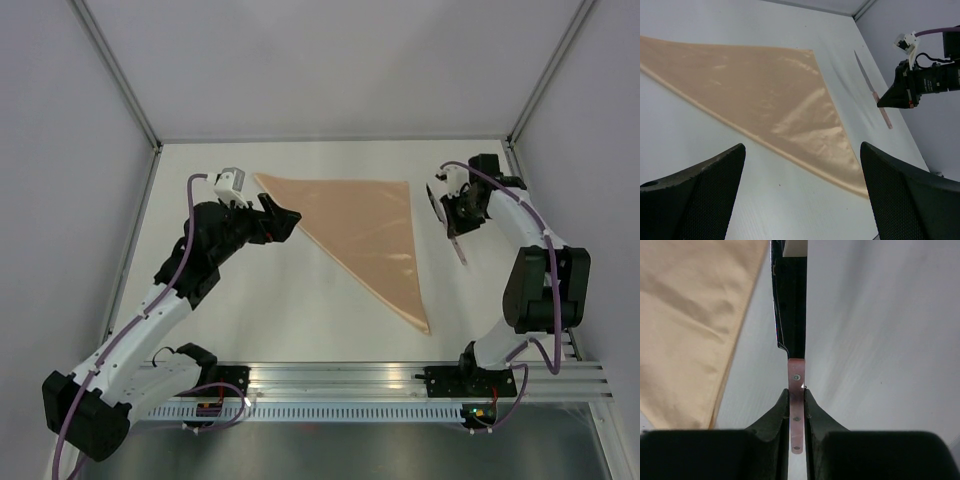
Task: Fold the napkin, place the utensils inside, and roll it up
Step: Pick up the knife at the center of the board, then place the knife on the napkin, then fold the napkin at the center of the board.
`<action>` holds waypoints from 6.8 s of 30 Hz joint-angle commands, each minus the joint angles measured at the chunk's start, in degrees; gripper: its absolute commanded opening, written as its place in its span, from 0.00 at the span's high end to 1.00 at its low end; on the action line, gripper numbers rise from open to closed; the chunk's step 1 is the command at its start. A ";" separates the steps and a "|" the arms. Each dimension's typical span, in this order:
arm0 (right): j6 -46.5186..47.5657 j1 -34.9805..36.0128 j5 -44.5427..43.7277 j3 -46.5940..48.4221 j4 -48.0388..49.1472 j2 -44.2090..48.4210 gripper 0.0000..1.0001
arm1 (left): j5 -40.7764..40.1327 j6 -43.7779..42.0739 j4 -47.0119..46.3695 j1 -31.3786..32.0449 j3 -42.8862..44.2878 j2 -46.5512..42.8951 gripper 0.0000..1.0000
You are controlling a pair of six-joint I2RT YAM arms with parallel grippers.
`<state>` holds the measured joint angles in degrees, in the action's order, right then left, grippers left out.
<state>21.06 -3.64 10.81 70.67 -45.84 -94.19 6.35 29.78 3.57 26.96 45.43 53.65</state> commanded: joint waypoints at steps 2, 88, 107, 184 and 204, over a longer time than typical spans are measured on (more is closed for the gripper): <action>-4.44 8.46 -0.61 9.72 -4.07 -3.09 0.99 | -1.60 -0.25 3.19 -0.24 5.80 0.40 0.00; -17.81 40.73 -4.04 37.43 -7.94 -32.64 0.57 | -7.58 -4.47 14.97 -0.24 13.90 -2.50 0.00; -20.88 17.81 12.83 40.70 -7.00 -15.61 0.42 | -4.14 -13.16 -1.72 8.53 6.96 4.08 0.04; -20.88 -2.42 16.79 16.16 8.49 -5.21 0.48 | -26.30 -60.89 -53.23 57.94 10.82 70.01 0.53; -20.88 -2.43 16.79 15.99 8.67 -5.74 0.49 | -28.59 -57.73 -54.46 57.85 12.40 69.75 0.82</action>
<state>1.04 -5.80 26.94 86.89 -39.13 -101.06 -21.19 -28.99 -49.34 84.42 55.66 123.20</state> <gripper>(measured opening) 0.512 0.190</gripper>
